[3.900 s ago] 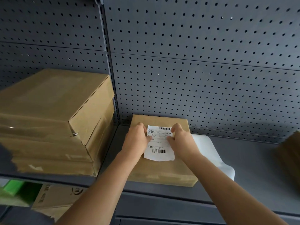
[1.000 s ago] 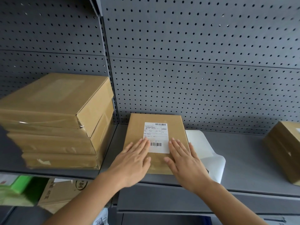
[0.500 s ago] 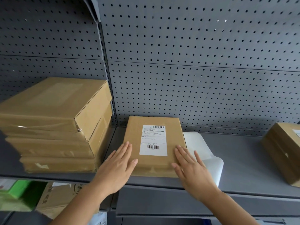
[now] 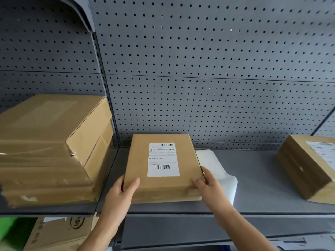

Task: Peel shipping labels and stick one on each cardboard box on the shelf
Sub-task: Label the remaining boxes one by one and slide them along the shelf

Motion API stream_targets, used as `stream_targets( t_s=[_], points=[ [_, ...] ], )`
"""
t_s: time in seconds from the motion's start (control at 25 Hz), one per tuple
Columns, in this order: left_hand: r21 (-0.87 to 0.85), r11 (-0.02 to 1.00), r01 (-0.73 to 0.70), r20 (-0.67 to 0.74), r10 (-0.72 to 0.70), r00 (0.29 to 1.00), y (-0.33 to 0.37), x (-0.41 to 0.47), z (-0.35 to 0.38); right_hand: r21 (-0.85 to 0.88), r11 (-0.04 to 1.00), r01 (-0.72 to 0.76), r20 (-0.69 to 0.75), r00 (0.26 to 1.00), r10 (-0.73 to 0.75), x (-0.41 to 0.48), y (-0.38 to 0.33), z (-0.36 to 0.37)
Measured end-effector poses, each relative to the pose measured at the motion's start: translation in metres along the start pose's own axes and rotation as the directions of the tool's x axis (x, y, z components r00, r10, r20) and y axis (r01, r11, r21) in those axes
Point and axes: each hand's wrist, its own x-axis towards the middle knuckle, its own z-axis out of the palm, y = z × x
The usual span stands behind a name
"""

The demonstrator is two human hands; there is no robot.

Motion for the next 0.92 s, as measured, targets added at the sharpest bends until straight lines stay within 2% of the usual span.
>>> stream_targets(
  t_s=[0.12,0.24,0.4,0.52,0.64,0.76,0.92],
  points=[
    [-0.025,0.998,-0.049,-0.026,0.049,0.998,0.027,-0.015,0.018,0.072,0.997,0.036,-0.074,0.997,-0.03,-0.007,-0.016,-0.031],
    [-0.05,0.988,-0.147,-0.017,0.146,0.989,0.055,-0.026,0.051,0.064,0.995,0.077,-0.164,0.984,-0.065,-0.013,-0.025,-0.078],
    [-0.085,0.972,-0.221,0.106,0.229,0.968,0.091,-0.032,0.109,0.038,0.996,0.08,-0.323,0.944,-0.063,-0.013,-0.021,-0.15],
    [-0.098,0.967,-0.235,0.22,0.252,0.942,0.106,-0.031,0.16,0.007,1.0,0.028,-0.42,0.907,-0.022,-0.013,-0.017,-0.2],
    [-0.076,0.977,-0.201,0.322,0.214,0.922,0.106,-0.03,0.212,-0.153,0.984,-0.093,-0.438,0.899,0.017,-0.015,-0.01,-0.241],
    [-0.015,0.983,-0.181,0.366,0.174,0.914,0.097,-0.033,0.249,-0.341,0.922,-0.185,-0.423,0.906,0.025,-0.008,0.003,-0.266],
    [0.044,0.987,-0.156,0.382,0.128,0.915,0.082,-0.031,0.277,-0.592,0.779,-0.208,-0.363,0.931,-0.027,0.007,0.028,-0.281]
  ],
)
